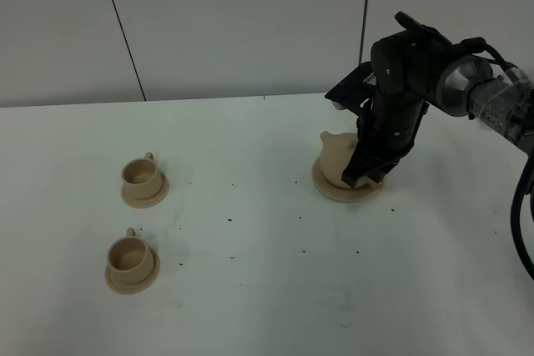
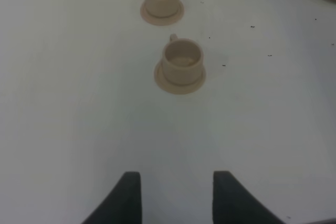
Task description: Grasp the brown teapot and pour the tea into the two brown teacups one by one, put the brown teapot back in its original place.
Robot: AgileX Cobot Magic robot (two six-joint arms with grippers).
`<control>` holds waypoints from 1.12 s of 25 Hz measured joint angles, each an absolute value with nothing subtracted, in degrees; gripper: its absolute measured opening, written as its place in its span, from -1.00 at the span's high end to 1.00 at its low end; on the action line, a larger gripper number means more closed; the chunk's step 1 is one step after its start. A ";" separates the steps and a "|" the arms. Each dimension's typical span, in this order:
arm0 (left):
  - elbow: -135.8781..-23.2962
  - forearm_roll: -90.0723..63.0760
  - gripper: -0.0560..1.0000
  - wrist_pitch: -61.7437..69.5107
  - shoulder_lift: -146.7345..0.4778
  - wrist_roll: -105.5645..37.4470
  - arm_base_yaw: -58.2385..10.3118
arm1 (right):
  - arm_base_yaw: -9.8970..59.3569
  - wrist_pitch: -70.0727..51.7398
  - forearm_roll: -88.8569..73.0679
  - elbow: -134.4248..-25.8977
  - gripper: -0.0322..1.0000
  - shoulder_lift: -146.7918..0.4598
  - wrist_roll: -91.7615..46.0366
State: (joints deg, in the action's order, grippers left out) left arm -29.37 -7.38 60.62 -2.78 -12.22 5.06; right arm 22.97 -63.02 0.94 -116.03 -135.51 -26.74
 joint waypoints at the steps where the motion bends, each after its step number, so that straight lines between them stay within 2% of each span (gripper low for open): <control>1: -29.37 -7.38 0.15 60.62 -2.78 -12.22 5.06 | 22.97 -63.02 1.01 -116.03 0.68 -135.51 -26.74; 3: -29.37 -7.38 0.15 60.62 -2.78 -12.22 5.06 | 22.97 -63.02 1.01 -116.03 0.75 -135.51 -26.78; 28: -29.37 -7.38 0.15 60.62 -2.78 -12.22 5.06 | 23.14 -64.09 0.35 -116.50 0.76 -135.51 -25.10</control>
State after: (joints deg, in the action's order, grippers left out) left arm -29.37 -7.38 60.62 -2.78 -12.22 5.06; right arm 23.14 -64.09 0.35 -116.50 -135.51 -25.10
